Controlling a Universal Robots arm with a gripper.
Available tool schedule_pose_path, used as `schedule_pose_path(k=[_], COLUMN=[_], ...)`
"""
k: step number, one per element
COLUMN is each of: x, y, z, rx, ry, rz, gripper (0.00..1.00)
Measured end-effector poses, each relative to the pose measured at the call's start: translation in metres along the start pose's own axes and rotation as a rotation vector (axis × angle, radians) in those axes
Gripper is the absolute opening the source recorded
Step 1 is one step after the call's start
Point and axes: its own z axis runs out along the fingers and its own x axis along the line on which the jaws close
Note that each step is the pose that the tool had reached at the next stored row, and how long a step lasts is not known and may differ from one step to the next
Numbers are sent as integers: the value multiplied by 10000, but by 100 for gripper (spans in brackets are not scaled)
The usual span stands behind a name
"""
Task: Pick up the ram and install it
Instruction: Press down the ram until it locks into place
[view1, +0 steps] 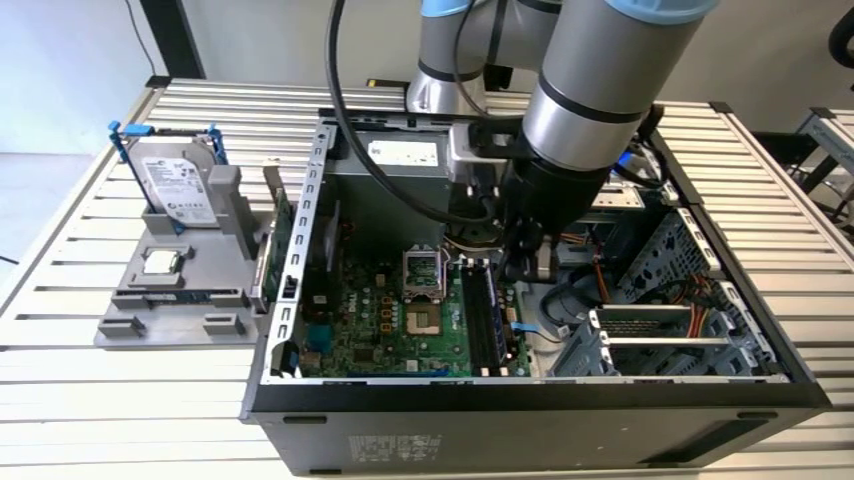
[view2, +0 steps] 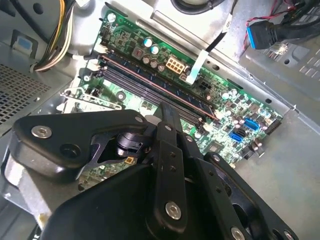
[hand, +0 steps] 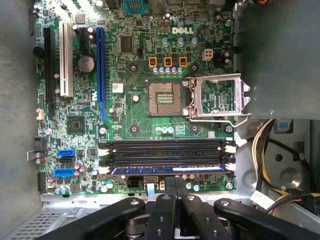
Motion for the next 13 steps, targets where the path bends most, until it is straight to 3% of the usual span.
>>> schedule_pose_path(k=[5, 9, 13], x=[0, 0, -7], y=[-2, -4, -7], z=[50, 113, 170], rx=[31, 32, 33], ry=[2, -69, -104], rz=[-324, -322, -220], gripper=[0, 0, 0])
